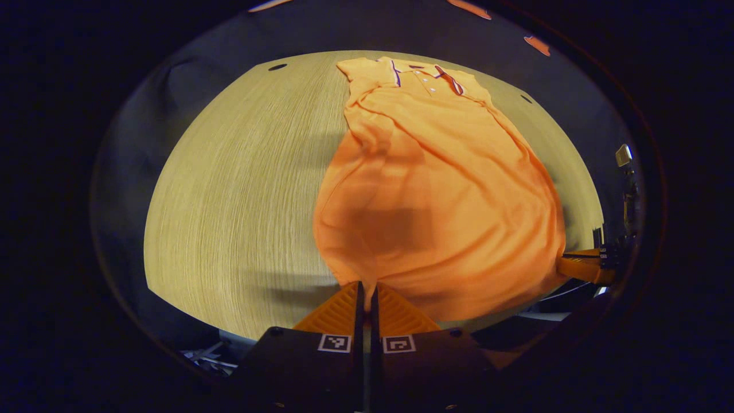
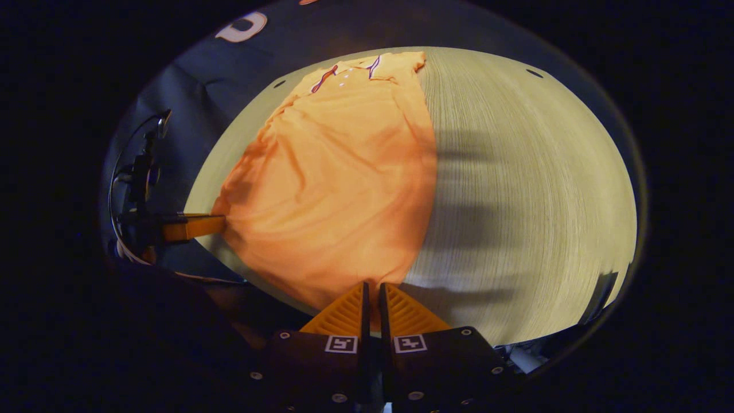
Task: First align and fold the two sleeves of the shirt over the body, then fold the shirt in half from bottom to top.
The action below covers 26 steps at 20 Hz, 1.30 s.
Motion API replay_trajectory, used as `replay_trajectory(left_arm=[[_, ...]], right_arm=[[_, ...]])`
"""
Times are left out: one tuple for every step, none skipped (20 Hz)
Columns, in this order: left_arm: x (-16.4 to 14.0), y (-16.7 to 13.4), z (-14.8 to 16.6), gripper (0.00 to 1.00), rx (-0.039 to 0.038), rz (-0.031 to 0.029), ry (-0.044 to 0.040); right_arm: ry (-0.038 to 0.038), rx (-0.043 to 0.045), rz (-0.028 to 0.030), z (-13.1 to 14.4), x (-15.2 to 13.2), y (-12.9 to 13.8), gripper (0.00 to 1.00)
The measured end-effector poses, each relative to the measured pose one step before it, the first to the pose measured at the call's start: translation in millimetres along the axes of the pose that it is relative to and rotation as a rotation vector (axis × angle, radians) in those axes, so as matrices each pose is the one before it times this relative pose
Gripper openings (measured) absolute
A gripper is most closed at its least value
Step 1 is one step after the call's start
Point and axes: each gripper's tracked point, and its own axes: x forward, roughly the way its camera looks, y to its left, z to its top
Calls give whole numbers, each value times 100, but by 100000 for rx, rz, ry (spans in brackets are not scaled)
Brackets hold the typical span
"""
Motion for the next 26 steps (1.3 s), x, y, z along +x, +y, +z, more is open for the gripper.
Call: replay_trajectory(left_arm=[[-54, 226, 608, 6, 66, 336, -1197], [-81, 223, 416, 6, 50, 20, -471], [45, 299, 529, 6, 1, 861, -400], [78, 223, 107, 6, -3, 565, 326], [127, 40, -63, 6, -317, -36, 758], [69, -151, -138, 6, 259, -492, 635], [72, -15, 53, 6, 525, -22, 240], [119, -102, 81, 6, 463, -172, 345], [53, 130, 146, 6, 94, 235, 214], [42, -84, 39, 6, 456, -93, 627], [24, 84, -25, 6, 594, 267, 360], [-61, 53, -27, 6, 741, 14, 439], [-52, 108, -23, 6, 994, 549, 639], [-30, 148, -10, 6, 764, 247, 394], [-97, 126, -263, 6, 690, 261, 598], [-89, 142, -243, 6, 771, 277, 809], [136, 147, 59, 6, 1005, 363, 763], [-78, 72, 74, 6, 838, 14, 160], [-114, -22, -21, 5, 448, -319, 194], [-96, 10, 186, 5, 133, -655, 8], [-22, -120, 282, 5, -149, -586, -192], [66, -30, 232, 5, 161, -292, -409], [-75, 13, 265, 5, 260, -98, -551], [-106, 21, 273, 5, -219, -488, -636], [-33, -27, 333, 5, -336, -666, -684], [-197, -18, 403, 6, -279, -455, -807]], right_arm=[[498, 1075, 733, 155, -188, 58, 9], [311, -857, 832, 139, -102, 319, 9], [328, -666, -3683, 308, -38, -848, 9], [754, -1905, -3284, -78, -73, -751, 9], [4, -2751, -4677, -130, -154, -827, 9], [1034, -2464, -5330, -318, -59, -959, 9], [-43, -1632, -4147, -195, -157, -646, 9], [844, 139, 972, -195, 182, 288, 9], [1762, 607, 2427, -366, -335, 971, 22], [688, -1211, 2289, -157, 229, 773, 33], [638, -2858, -626, -197, 187, 222, 55], [157, -3103, -1550, -93, 59, 76, 65], [-636, -2771, 78, 21, -60, 342, 80], [289, -1003, -416, -263, 144, 274, 81], [-2644, -171, -615, 478, 74, 198, 82], [-767, -375, 5, 46, 53, 273, 84], [-630, -437, 404, 188, 24, 542, 84], [-239, -2043, -853, -18, 302, 415, 85], [809, -3529, -3684, -151, 297, -329, 85], [199, -3618, -2914, 38, -211, -423, 81], [-1978, 2072, 37, 491, 14, 478, 53], [-1563, 6921, -173, 301, 557, 214, 31], [1589, 622, 4506, -206, -189, 755, 10], [-186, 3390, 3023, 219, 260, 714, 11], [-2348, 5409, 3732, 786, -558, 227, 11], [-2112, 4559, 2438, 729, -352, 132, 11]])
